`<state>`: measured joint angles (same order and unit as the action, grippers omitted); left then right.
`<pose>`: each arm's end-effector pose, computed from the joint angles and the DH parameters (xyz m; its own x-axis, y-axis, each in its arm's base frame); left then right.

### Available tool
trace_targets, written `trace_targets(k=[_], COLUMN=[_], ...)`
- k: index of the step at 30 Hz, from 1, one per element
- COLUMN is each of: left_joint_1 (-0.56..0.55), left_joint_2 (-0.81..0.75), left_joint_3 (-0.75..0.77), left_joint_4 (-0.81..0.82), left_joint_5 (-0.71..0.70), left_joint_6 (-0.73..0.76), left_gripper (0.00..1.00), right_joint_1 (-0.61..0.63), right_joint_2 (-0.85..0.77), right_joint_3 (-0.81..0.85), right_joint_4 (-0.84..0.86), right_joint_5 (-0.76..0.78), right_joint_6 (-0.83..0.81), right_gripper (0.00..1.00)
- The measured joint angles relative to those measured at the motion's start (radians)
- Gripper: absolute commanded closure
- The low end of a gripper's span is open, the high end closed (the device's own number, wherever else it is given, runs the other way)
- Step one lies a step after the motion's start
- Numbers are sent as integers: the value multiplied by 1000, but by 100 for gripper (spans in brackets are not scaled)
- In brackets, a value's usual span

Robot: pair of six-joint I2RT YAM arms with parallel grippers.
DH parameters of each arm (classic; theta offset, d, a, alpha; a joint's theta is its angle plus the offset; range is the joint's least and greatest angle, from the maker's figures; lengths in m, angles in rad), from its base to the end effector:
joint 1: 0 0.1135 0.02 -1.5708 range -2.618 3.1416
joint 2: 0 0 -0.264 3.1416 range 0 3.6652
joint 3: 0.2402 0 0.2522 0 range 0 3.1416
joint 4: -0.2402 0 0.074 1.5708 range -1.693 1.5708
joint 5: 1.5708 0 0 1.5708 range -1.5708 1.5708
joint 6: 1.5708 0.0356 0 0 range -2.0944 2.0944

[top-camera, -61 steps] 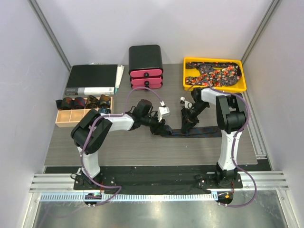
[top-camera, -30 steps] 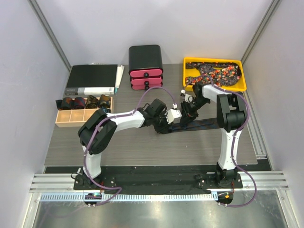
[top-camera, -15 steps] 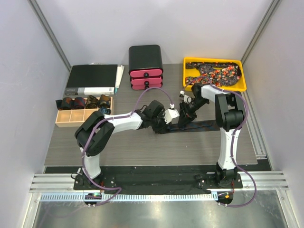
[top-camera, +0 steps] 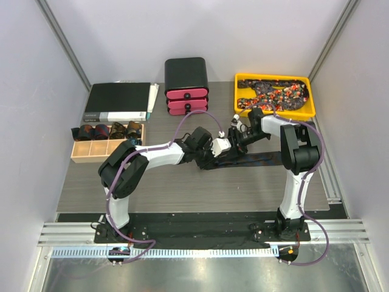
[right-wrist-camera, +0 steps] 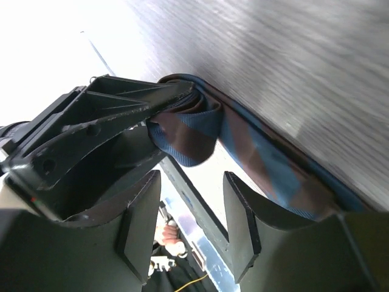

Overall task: Roll the ties
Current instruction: Roll the tie at the center of the board.

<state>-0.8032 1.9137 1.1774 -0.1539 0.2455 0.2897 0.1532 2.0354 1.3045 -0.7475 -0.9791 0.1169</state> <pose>0.2707 -0.2930 0.1577 -0.2875 0.6969 -0.6570 0.9249 0.3803 -0.0013 0.3606 0.0856 0.1372 -0.9961 -0.0880 0.0048 -0.0449 0.5536 0.8316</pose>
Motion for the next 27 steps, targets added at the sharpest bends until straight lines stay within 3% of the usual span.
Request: trace_targets(k=[9, 12, 16, 18, 19, 25, 27], left_joint_1=[0, 0, 0, 0, 0, 9, 27], left_joint_2=[1, 2, 3, 5, 5, 4, -1], left_joint_3=[0, 1, 4, 5, 5, 1, -20], left_joint_4=[0, 0, -1, -1, -1, 7, 32], left_joint_5=[0, 0, 0, 0, 0, 21, 60], left_joint_6=[0, 0, 0, 0, 0, -4, -18], left_gripper=[82, 82, 82, 80, 76, 49, 47], right_joint_1=[68, 85, 95, 97, 98, 101, 103], right_joint_2=[1, 5, 34, 45, 45, 45, 45], right_joint_3=[-26, -26, -26, -26, -26, -26, -30], right_joint_4=[94, 112, 128, 129, 129, 132, 134], right_joint_5=[-7, 8, 35, 37, 37, 58, 82], right_joint_6=[41, 40, 34, 41, 40, 40, 38], right_gripper=[53, 62, 89, 94, 98, 99, 99])
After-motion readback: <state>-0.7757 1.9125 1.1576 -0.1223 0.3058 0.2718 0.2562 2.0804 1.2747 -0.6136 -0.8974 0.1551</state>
